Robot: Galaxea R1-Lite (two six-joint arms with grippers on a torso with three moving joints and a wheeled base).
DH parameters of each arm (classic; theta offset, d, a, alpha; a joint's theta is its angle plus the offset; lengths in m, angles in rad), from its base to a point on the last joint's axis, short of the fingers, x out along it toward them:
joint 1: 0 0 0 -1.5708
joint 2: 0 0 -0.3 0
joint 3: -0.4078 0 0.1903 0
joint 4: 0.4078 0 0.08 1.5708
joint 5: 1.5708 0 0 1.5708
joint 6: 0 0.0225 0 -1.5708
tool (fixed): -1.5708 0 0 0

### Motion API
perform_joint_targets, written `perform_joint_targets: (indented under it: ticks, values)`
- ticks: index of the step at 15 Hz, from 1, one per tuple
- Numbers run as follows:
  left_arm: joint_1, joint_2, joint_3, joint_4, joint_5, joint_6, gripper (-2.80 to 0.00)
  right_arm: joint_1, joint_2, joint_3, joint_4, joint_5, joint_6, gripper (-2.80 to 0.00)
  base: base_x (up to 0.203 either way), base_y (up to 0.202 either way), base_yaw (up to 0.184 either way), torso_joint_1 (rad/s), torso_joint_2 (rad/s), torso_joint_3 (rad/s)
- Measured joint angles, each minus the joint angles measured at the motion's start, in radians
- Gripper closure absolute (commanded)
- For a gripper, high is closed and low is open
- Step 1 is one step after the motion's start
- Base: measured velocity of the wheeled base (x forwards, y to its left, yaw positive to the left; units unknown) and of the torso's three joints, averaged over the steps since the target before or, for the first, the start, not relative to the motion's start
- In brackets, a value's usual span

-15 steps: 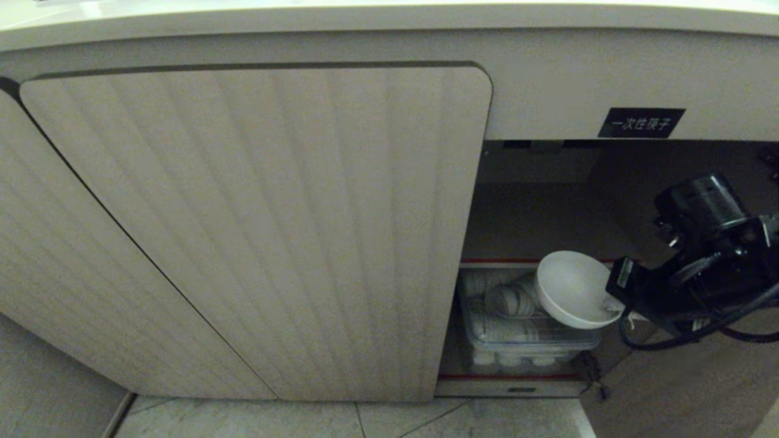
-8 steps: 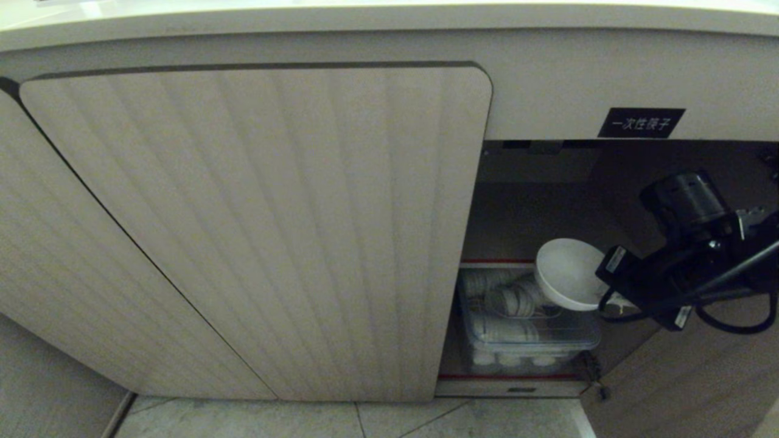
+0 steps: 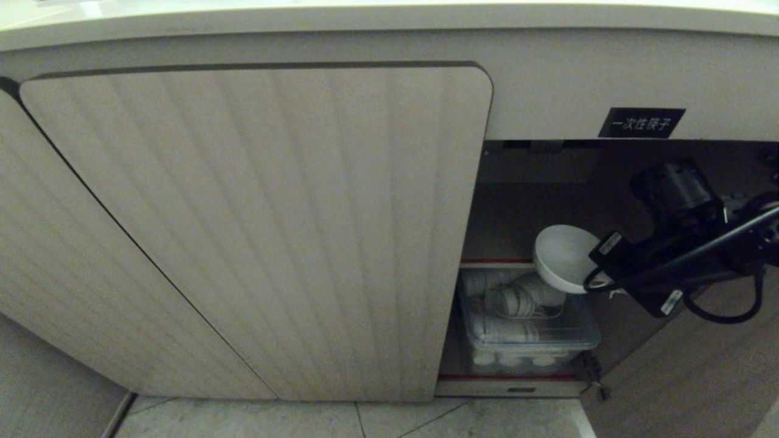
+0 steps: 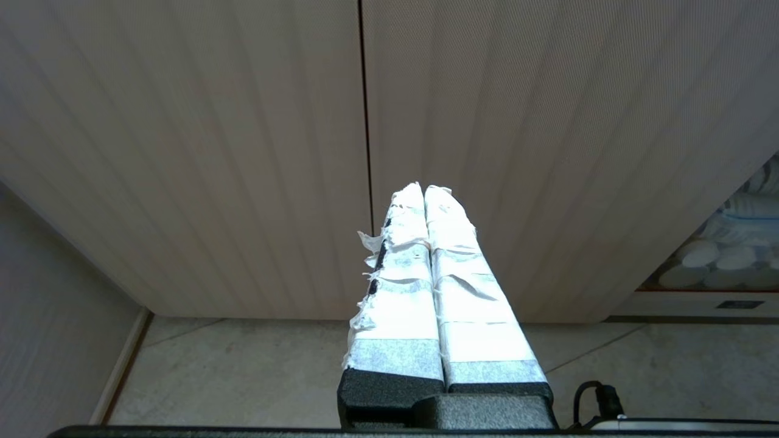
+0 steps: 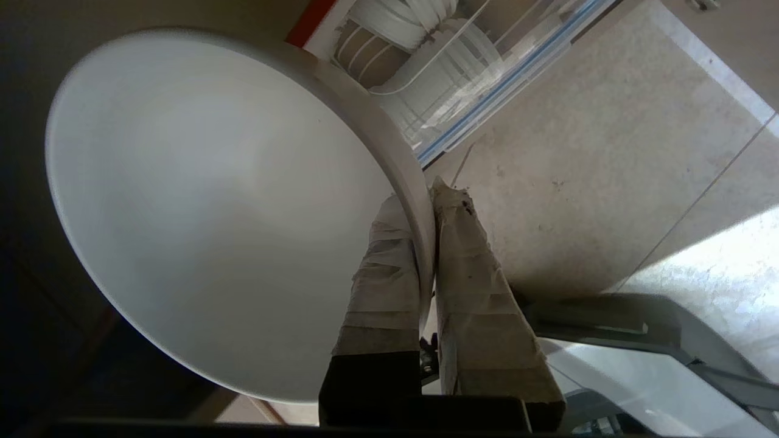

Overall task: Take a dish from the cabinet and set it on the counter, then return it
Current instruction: Put it back into the cabinet

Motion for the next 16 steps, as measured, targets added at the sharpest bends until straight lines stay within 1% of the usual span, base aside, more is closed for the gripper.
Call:
perform_joint_targets:
  ticks: [5,8,10,13,16]
  values:
    - [0.0,0.0,0.0,0.0,0.0,0.0,0.0,0.0,0.039,-0.032,0.008,-0.015,0.006,0.0,0.0,0.0,0.0,0.0,0.0,0.0]
    - [0.0,0.0,0.0,0.0,0.0,0.0,0.0,0.0,0.062,-0.065,0.012,-0.021,0.055,0.0,0.0,0.0,0.0,0.0,0.0,0.0]
    - [0.0,0.0,0.0,0.0,0.0,0.0,0.0,0.0,0.078,-0.085,0.029,-0.033,0.066,0.0,0.0,0.0,0.0,0.0,0.0,0.0]
    - [0.0,0.0,0.0,0.0,0.0,0.0,0.0,0.0,0.102,-0.122,0.048,-0.037,0.119,0.0,0.0,0.0,0.0,0.0,0.0,0.0]
    - [0.0,0.0,0.0,0.0,0.0,0.0,0.0,0.0,0.119,-0.144,0.055,-0.042,0.137,0.0,0.0,0.0,0.0,0.0,0.0,0.0]
